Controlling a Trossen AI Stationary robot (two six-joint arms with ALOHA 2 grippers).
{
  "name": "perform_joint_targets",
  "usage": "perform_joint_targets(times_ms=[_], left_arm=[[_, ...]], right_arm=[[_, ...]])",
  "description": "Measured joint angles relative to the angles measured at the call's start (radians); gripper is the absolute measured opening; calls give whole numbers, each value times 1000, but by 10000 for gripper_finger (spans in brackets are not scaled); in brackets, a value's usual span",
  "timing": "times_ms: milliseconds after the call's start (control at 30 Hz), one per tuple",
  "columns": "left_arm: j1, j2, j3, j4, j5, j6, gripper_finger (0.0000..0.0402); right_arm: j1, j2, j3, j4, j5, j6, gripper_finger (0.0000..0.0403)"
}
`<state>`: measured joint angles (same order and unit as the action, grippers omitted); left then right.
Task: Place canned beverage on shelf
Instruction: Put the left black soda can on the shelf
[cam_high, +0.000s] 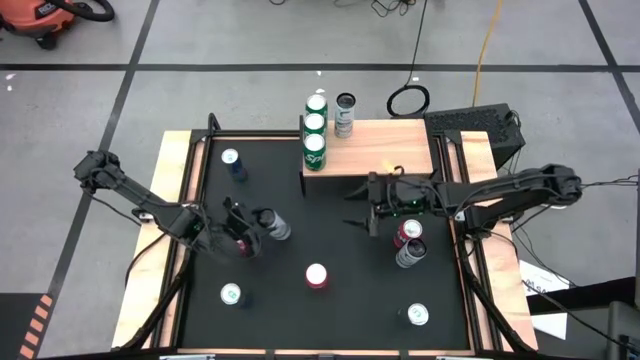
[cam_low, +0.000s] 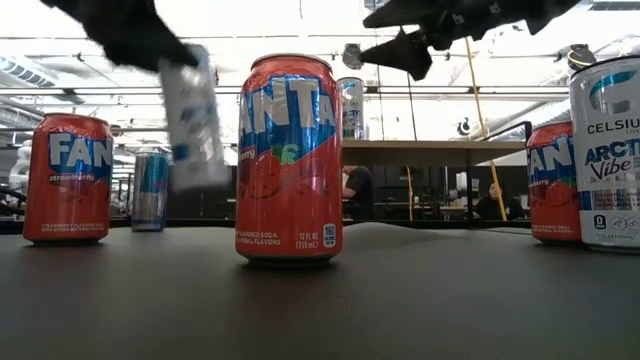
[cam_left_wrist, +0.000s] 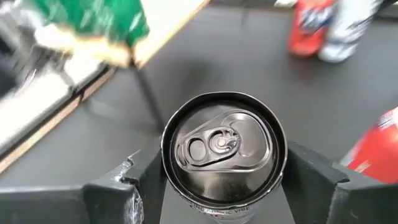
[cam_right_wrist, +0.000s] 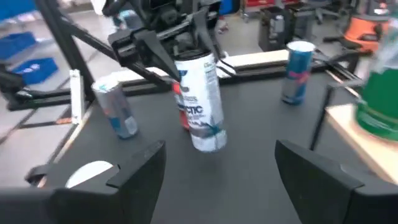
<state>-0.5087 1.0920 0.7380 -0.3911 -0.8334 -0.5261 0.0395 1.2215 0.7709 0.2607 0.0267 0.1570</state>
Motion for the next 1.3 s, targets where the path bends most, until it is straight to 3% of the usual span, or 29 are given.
perform_joint_targets(times_ms=[167, 567, 867, 1300], left_arm=[[29, 0, 3, 269, 121, 251, 242], [132, 91, 3, 481, 296, 415, 241], [205, 172, 3, 620, 393, 491, 240], [229, 179, 3, 692, 511, 562, 240]], right_arm=[[45, 75, 0, 110, -1, 0, 288], [73, 236, 3, 386, -5, -27, 288], [73, 327, 109, 301, -49, -62, 289], [66, 439, 225, 195, -62, -53, 288]])
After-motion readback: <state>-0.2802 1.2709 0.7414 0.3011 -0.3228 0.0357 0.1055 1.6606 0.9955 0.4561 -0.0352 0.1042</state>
